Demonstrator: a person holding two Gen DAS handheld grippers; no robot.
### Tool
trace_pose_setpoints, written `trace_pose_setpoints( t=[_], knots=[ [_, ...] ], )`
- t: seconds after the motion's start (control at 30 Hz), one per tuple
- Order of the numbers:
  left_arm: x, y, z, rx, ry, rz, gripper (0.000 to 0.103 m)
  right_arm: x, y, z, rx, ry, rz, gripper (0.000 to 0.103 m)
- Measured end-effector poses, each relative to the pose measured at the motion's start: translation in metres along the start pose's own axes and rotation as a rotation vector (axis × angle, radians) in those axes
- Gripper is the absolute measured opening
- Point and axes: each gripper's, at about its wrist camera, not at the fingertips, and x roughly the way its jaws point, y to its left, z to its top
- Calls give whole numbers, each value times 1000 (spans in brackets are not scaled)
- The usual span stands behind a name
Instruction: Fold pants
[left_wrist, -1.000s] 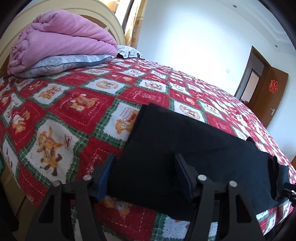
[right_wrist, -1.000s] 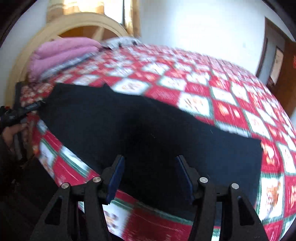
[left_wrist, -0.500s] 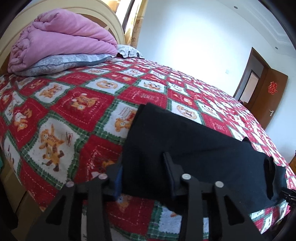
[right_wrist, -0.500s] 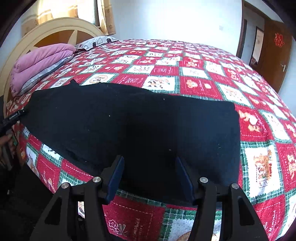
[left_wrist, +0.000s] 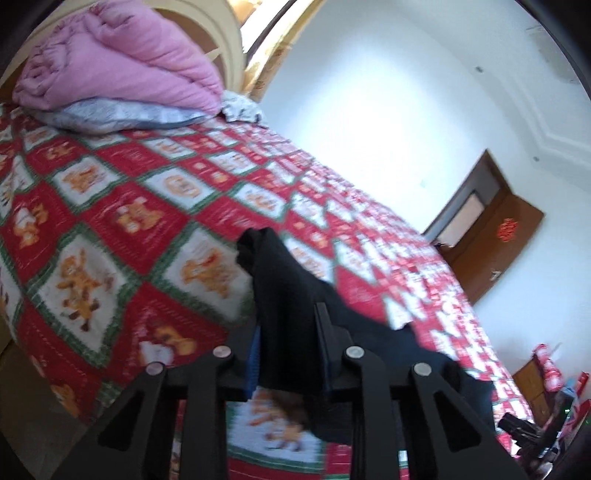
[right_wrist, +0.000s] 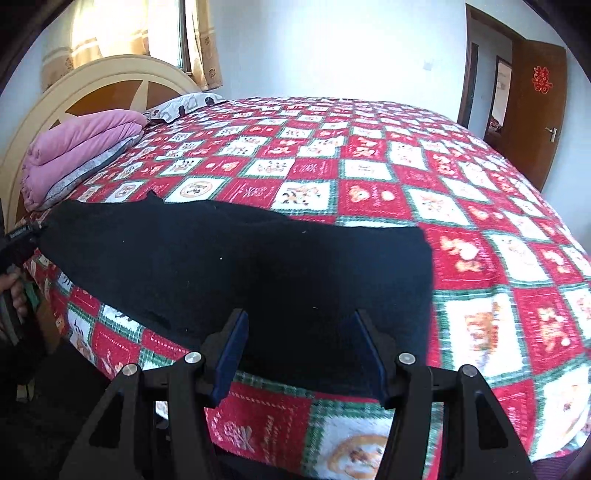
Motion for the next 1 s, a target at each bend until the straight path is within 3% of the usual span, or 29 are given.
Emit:
trace_pose_setpoints(
  t=[0.3, 0.57, 1.0],
  knots=[
    [-21, -62, 17, 71, -30, -177, 24, -24, -50, -15, 95, 0, -57, 59],
    [-24, -143, 24, 234, -7, -284, 24, -22, -86, -24, 255, -32, -26, 59],
    [7, -271, -9, 472, 150, -454, 24, -21, -121, -32, 387, -82, -76, 59]
  ],
)
